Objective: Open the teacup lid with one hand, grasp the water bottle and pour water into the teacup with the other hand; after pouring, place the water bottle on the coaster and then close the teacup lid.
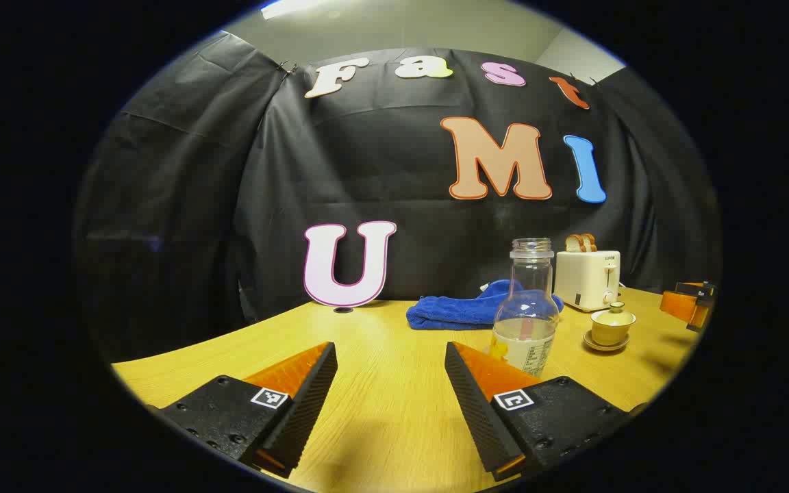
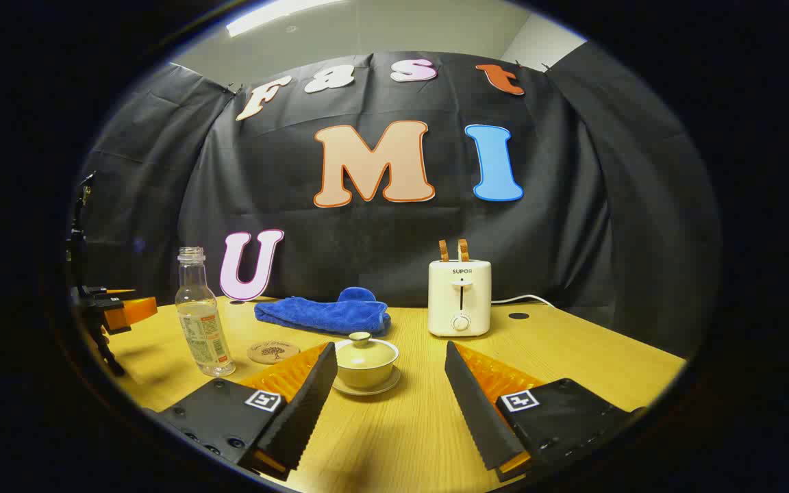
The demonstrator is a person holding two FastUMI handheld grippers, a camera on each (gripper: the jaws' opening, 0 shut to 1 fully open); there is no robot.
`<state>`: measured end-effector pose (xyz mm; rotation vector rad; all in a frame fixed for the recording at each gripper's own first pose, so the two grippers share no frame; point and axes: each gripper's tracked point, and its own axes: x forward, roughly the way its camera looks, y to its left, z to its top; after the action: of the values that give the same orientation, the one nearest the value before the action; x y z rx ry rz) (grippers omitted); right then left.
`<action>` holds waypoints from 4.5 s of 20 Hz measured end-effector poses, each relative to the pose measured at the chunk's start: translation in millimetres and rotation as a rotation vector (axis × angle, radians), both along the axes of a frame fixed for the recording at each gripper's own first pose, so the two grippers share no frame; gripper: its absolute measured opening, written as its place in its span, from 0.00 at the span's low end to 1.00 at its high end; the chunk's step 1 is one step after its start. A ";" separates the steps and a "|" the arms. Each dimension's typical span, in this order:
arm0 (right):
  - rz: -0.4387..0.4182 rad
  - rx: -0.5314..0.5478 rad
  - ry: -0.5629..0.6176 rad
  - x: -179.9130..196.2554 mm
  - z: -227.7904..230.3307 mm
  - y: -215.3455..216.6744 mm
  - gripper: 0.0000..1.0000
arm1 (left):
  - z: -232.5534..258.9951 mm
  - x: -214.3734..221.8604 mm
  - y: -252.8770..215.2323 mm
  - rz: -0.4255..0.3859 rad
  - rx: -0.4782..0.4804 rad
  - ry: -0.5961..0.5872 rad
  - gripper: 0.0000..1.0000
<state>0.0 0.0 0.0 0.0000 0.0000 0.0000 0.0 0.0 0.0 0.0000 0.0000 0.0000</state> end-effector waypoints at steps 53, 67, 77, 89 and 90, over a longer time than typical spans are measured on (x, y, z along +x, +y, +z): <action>0.116 -0.018 0.146 114.8 -28.1 48.0 0.78 | -0.1 1.0 1.7 0.010 -0.002 0.001 0.92; 0.139 -0.024 0.149 119.3 -30.4 52.1 0.33 | -0.5 1.1 1.6 0.010 -0.002 0.001 0.92; 0.062 -0.001 0.008 94.0 -8.1 32.5 0.33 | -0.2 0.7 -0.6 -0.001 -0.003 0.001 0.92; -0.085 -0.003 -0.002 44.0 -4.5 -8.7 0.32 | 1.8 -5.5 -58.7 -0.276 -0.011 -0.006 0.92; -0.093 -0.004 -0.004 38.1 -3.4 -12.0 0.32 | 1.9 -5.4 -62.0 -0.291 -0.012 -0.005 0.92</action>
<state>38.1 -12.0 -3.4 -0.0039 -0.0045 -0.0933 -5.4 -62.0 1.9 -0.0120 -0.0045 -0.2913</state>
